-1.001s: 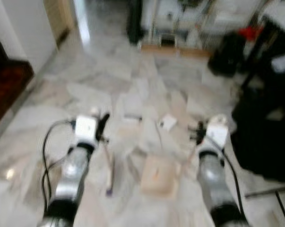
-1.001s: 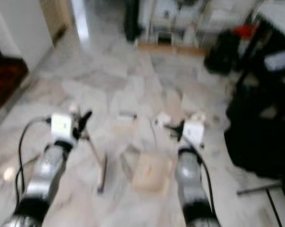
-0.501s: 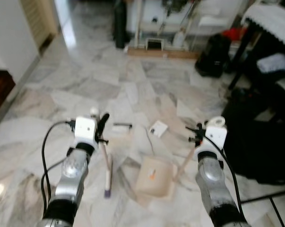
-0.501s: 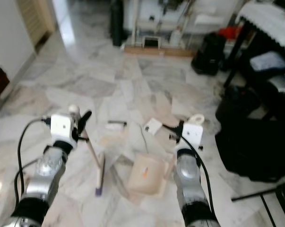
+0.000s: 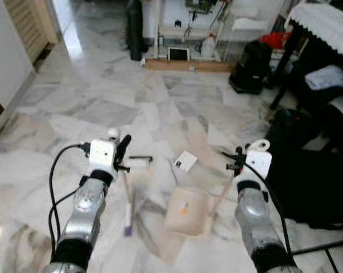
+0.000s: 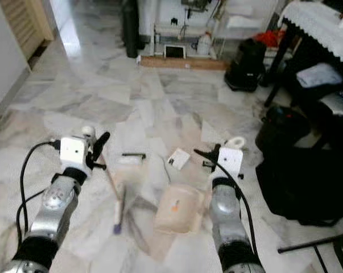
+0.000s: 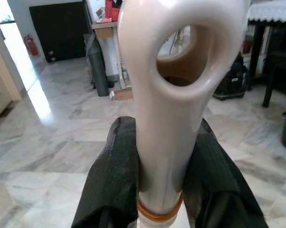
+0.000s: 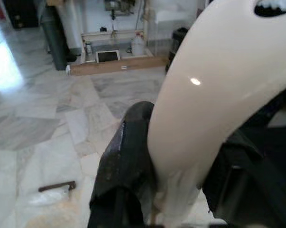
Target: Sweep floor
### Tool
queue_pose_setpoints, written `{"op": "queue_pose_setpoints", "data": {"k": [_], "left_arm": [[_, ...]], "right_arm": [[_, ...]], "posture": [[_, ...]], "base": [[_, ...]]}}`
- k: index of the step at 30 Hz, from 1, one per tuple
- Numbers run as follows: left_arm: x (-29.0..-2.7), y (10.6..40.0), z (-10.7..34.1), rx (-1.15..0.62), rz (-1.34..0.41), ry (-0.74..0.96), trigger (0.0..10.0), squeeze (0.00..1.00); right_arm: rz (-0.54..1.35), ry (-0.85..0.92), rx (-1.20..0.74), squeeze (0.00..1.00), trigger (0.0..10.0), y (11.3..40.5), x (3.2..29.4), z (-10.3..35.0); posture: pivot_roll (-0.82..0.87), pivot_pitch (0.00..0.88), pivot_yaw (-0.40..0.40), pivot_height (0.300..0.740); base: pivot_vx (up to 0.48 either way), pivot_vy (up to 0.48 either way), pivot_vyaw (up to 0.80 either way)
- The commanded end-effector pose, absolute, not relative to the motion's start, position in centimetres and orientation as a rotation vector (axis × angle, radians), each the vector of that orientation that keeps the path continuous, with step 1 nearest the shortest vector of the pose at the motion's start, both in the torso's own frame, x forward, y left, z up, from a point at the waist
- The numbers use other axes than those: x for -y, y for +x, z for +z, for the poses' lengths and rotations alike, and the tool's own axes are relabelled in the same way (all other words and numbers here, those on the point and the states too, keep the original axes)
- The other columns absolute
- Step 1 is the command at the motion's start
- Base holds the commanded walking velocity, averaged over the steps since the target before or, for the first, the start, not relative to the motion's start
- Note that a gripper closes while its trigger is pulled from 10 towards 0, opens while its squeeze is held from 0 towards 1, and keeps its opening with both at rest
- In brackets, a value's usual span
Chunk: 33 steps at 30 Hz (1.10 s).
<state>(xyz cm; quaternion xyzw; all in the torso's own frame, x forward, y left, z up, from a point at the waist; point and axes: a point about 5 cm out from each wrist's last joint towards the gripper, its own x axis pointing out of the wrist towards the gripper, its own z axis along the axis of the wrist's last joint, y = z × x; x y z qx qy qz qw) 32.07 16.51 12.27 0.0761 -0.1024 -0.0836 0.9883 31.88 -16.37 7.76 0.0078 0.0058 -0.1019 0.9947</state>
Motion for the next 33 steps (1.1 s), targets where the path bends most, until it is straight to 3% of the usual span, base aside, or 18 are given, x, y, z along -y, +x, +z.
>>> {"op": "queue_pose_setpoints", "data": {"k": [1, 8, 33], "left_arm": [[-15.58, 32.28, 13.35, 0.260, -0.191, 0.143, 10.0, 0.00], [-15.62, 32.32, 13.41, 0.261, -0.192, 0.142, 10.0, 0.00], [-15.67, 32.33, 13.48, 0.260, -0.198, 0.143, 10.0, 0.00]], "right_arm": [[-0.227, 0.008, 0.026, 0.00, 10.0, 32.08, 17.21, 8.59], [-0.228, 0.006, 0.017, 0.00, 10.0, 32.13, 17.25, 8.55], [-0.230, 0.006, 0.029, 0.00, 10.0, 32.09, 17.11, 8.61]], "posture": [[-0.06, 0.081, -0.043, 0.740], [-0.06, 0.085, -0.042, 0.740], [-0.05, 0.083, -0.038, 0.740]], "base": [[0.360, 0.000, 0.00], [0.358, 0.000, -0.57], [0.361, 0.000, 0.00]]}}
